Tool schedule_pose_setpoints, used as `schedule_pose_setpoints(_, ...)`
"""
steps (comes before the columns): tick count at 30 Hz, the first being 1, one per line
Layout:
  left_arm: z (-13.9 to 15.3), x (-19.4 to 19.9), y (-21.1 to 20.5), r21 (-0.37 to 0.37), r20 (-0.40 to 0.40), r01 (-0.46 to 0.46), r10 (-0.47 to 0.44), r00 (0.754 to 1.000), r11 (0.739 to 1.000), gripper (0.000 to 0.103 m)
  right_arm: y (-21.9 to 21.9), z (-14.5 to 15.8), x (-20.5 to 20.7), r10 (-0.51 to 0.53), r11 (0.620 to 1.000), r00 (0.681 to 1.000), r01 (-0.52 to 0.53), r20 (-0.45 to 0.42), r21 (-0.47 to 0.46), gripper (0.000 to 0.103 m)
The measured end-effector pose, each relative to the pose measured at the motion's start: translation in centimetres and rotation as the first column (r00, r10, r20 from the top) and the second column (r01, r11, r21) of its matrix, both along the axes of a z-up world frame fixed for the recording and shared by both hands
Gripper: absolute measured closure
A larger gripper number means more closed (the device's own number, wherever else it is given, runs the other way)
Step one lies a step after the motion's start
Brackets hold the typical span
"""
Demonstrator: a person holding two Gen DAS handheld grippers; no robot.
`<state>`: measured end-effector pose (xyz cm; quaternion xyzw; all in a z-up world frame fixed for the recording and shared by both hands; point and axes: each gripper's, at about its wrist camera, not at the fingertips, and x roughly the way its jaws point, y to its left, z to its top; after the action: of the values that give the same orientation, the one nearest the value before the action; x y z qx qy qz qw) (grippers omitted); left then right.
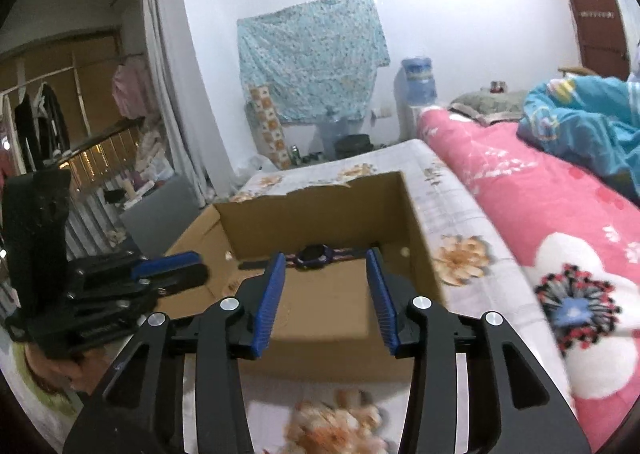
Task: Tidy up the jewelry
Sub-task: 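Move the open right tool back to the gold jewelry on the sheet, then close the right tool on the gold earrings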
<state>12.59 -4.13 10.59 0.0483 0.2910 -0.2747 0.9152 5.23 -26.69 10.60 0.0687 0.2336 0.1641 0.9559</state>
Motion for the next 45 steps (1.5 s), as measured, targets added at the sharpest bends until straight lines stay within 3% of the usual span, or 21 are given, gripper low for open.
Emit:
schedule_pose_setpoints(3, -0.8, -1.8, 0.0, -0.004, -0.026, 0.047, -0.047, 0.999, 0.999, 0.08, -1.0, -0.9, -1.4, -0.012, 1.0, 1.0, 0.011, -0.015, -0.029, 0.062)
schedule_pose_setpoints(11, -5.6, -4.3, -2.3, 0.007, -0.169, 0.17, -0.166, 0.971, 0.986, 0.079, -1.4, -5.8, -3.5, -0.014, 1.0, 0.985, 0.011, -0.173, -0.021, 0.064)
schedule_pose_setpoints(19, -8.6, -4.1, -4.0, 0.067, -0.215, 0.174, -0.156, 0.964, 0.982, 0.079, 0.2, -10.0, -5.0, 0.037, 0.999, 0.953, -0.031, -0.302, 0.024, 0.074)
schedule_pose_setpoints(35, -9.6, -2.7, -3.3, 0.094, -0.202, 0.142, -0.121, 0.972, 0.985, 0.079, 5.5, -11.4, -2.5, 0.209, 0.957, 0.936, -0.255, -0.282, -0.135, 0.076)
schedule_pose_setpoints(41, -9.9, -2.3, -3.0, 0.084, -0.207, 0.14, -0.12, 0.971, 0.987, 0.079, 7.2, -11.2, -2.3, 0.243, 0.915, 0.931, -0.313, -0.272, -0.253, 0.082)
schedule_pose_setpoints(45, -10.0, -2.2, -3.0, 0.082, -0.211, 0.14, -0.12, 0.97, 0.987, 0.079, 7.9, -11.0, -2.3, 0.251, 0.902, 0.927, -0.328, -0.277, -0.28, 0.091)
